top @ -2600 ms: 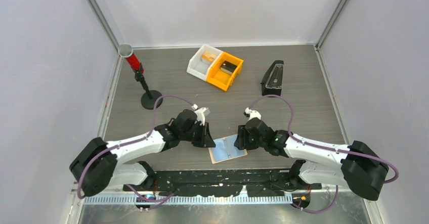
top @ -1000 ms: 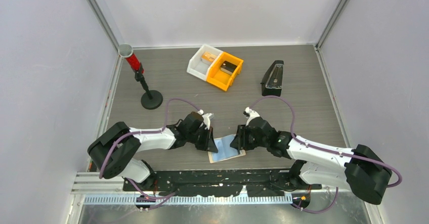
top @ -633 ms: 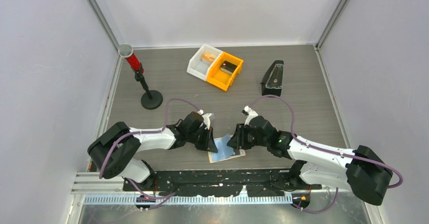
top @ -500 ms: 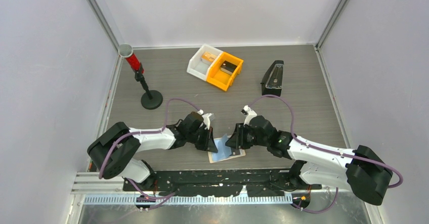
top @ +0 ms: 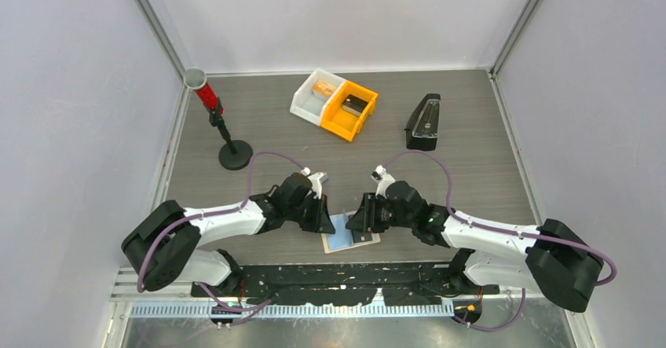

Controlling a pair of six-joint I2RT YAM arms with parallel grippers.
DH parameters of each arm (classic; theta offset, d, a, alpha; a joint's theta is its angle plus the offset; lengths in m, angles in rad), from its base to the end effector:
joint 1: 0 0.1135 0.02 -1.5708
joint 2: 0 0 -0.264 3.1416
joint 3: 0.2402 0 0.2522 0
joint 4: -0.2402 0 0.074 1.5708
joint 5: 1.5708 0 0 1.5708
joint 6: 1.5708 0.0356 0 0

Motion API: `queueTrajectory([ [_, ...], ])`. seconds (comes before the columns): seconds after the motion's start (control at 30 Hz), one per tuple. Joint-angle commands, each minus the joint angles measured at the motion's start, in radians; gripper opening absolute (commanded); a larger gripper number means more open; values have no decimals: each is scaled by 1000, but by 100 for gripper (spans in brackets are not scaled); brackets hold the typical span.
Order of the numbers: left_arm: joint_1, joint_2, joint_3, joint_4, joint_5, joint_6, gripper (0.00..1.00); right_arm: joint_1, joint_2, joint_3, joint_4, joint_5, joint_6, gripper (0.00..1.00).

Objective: Take the credit cards out of the card holder
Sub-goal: Remove the credit card from the card holder.

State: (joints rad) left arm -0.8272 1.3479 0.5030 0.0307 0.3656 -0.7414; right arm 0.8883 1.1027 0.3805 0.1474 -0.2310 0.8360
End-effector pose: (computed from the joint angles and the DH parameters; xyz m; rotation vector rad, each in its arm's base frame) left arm 0.1550 -0.1873 0.1496 0.3074 2.6327 -1.0880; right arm 0.1296 0.1724 0.1731 -0.2139 2.3937 1.1712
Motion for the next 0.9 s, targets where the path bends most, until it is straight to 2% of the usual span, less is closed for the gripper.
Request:
queueTrajectory([
  [0.0, -4, -59, 13, -27, -49, -23, 10, 5, 25, -9, 99, -40, 28, 38],
  [0.3, -4, -192, 13, -138, -175, -52, 26, 5, 55, -4, 114, -36, 26, 38],
  [0.47, -4, -225, 11, -164, -191, -50, 27, 5, 60, -6, 104, -22, 26, 38],
  [0.63, -4, -188, 22, -137, -157, -38, 27, 5, 59, 2, 86, -2, 14, 38],
  [0.87, -4, -69, 47, -68, -80, -23, 13, 5, 95, 30, 40, 31, -20, 38],
])
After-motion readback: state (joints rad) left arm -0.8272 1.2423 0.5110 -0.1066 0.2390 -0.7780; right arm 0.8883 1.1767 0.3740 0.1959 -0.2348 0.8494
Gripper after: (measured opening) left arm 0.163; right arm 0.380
